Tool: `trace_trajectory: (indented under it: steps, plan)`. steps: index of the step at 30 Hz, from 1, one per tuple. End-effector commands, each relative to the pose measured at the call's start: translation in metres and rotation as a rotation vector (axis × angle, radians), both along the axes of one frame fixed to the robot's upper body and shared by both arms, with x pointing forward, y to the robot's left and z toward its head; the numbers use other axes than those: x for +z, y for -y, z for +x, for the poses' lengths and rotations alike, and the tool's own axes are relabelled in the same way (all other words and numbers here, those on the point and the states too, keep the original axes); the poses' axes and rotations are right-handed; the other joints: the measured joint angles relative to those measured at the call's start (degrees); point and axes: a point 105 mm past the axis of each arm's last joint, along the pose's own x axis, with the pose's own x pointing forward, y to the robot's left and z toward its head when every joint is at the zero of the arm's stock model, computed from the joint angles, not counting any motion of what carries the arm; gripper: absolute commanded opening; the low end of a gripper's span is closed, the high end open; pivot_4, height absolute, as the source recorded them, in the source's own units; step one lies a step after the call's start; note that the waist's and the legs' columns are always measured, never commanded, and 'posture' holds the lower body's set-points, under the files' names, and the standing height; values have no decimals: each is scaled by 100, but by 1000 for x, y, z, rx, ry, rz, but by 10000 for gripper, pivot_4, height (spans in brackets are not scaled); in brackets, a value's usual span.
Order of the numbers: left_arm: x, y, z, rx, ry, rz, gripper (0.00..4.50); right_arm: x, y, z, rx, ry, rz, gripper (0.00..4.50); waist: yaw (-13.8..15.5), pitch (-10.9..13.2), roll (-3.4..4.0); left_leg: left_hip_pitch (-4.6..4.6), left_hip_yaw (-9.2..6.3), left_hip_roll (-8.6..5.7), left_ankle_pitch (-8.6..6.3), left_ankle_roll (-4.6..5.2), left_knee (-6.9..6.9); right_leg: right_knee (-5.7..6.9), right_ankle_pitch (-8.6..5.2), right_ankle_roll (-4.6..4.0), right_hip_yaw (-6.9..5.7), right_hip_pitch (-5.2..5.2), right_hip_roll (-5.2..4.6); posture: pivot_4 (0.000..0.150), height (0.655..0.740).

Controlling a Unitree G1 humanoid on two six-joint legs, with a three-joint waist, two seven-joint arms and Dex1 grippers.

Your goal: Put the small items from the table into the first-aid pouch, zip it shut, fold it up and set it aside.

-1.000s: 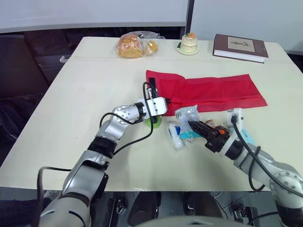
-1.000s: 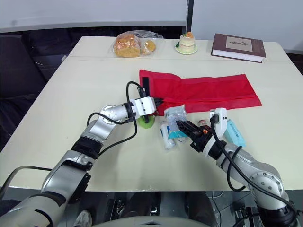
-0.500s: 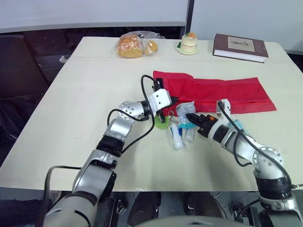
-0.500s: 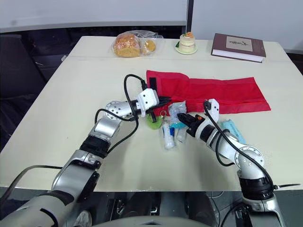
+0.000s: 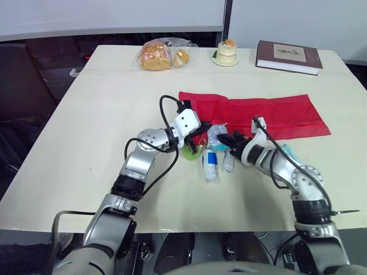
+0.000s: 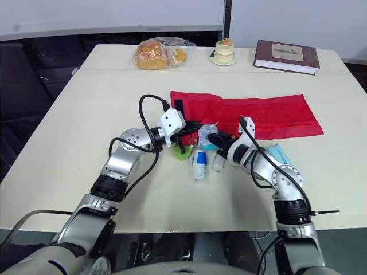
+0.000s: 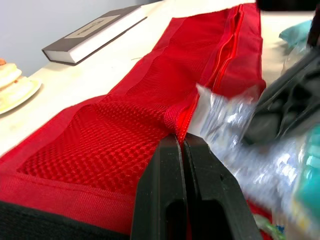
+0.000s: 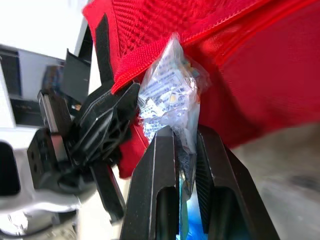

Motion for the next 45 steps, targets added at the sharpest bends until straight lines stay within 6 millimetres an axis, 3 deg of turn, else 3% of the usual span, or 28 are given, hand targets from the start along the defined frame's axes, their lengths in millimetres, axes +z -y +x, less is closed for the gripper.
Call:
trace_trajectory:
  steps: [1, 8, 15, 21, 27, 28, 29, 31, 32, 35, 45]
  plan:
    - [21, 3, -3, -1, 41, -77, 118, 8, -5, -1, 18, 21, 18, 343, -5, 0, 0, 0, 0, 0, 0, 0, 0, 0, 0, 0, 1, 0, 0, 1500, 7289]
    - [18, 6, -10, -17, 15, -86, 118, 11, -11, 3, 16, 27, 32, 343, -17, 0, 1, 2, -1, 1, 0, 0, 0, 4, 0, 0, -1, -2, 2, 1500, 7289]
    - [10, 6, -18, -37, 1, -54, 118, 31, -7, 27, -85, 105, 118, 343, -20, 1, 3, 2, 0, 1, 0, 0, -2, 3, 0, 0, 0, -4, 3, 1500, 7289]
    - [7, 9, -21, -43, -17, -59, 118, 41, -14, 36, -122, 157, 196, 343, -23, 2, 5, 2, 1, 1, 0, -1, -3, 3, 0, 0, 2, -4, 3, 1500, 7289]
    - [7, 7, -19, -37, -27, -63, 118, 34, -23, 35, -118, 172, 169, 343, -25, 3, 6, 2, 2, 1, 0, -1, -4, 5, 0, 0, 2, -7, 3, 1500, 7289]
    - [8, 5, -17, -30, -26, -61, 0, 32, -23, 33, -104, 181, 144, 9385, -23, 3, 6, 2, 2, 0, 0, -1, -4, 4, 0, 0, 2, -7, 2, 1500, 7289]
    - [9, 3, -15, -23, -21, -53, 0, 28, -23, 30, -92, 186, 115, 11592, -20, 3, 6, 1, 2, 0, 0, -1, -4, 4, 0, 0, 3, -7, 2, 1500, 7289]
    - [10, -2, -12, -15, -10, -39, 0, 23, -22, 27, -85, 190, 81, 20269, -22, 3, 7, 1, 2, -1, 0, -1, -4, 4, 0, 0, 3, -6, 1, 1500, 7289]
    - [12, -6, -9, 0, -3, -37, 0, 21, -20, 26, -87, 190, 63, 27319, -23, 3, 7, 1, 2, -1, 1, -2, -4, 4, 0, 0, 3, -7, 1, 1500, 7289]
    - [20, -19, 2, 33, 9, -33, 0, 16, -12, 19, -83, 194, 14, 34946, -15, 5, 10, 1, -1, -1, 1, -2, -4, 6, 0, -1, -1, -8, 1, 1500, 7289]
    - [27, -27, 19, 7, 20, -14, 0, 15, -1, 6, -48, 228, -70, 34946, -38, 6, 12, 0, 2, 0, 1, -2, -10, 2, -1, 0, 3, -12, 7, 1500, 7289]
